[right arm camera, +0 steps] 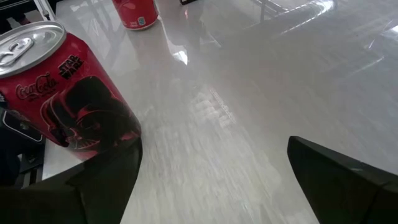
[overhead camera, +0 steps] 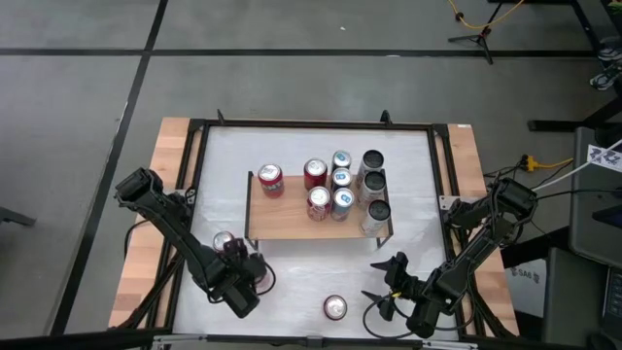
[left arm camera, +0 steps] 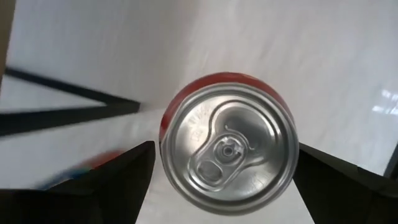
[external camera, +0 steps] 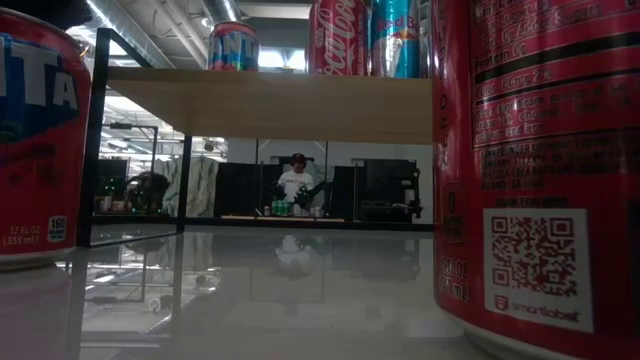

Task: Place canned beverage on shelf
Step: Put the bottom red soda can on the shelf aligned with the other red soda can

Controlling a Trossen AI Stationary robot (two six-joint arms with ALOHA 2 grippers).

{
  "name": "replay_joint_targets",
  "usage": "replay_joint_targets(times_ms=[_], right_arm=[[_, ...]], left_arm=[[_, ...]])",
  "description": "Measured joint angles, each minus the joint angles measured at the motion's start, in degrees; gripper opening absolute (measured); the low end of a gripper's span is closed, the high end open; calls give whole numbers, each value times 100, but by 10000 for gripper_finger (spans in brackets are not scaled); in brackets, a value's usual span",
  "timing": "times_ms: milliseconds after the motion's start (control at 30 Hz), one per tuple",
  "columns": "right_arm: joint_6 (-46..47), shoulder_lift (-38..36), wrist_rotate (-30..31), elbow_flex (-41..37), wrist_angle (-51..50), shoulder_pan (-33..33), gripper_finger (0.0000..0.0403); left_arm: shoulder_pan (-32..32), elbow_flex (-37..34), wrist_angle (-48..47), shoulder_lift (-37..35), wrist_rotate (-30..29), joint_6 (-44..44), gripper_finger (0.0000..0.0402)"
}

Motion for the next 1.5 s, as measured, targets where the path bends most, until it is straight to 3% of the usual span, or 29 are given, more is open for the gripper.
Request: replay_joint_targets(times_ms=[300,500,1500], right_arm=[[0,-2,0,1,0,0,392],[0,-2,0,2,0,0,392],[0,-2,0,0,-2,0,392]], left_arm=[[2,0,6,0,-127,1098,354],[7,0,53,0,-600,1085,353],[4,0,273,66,-588,1011,353]])
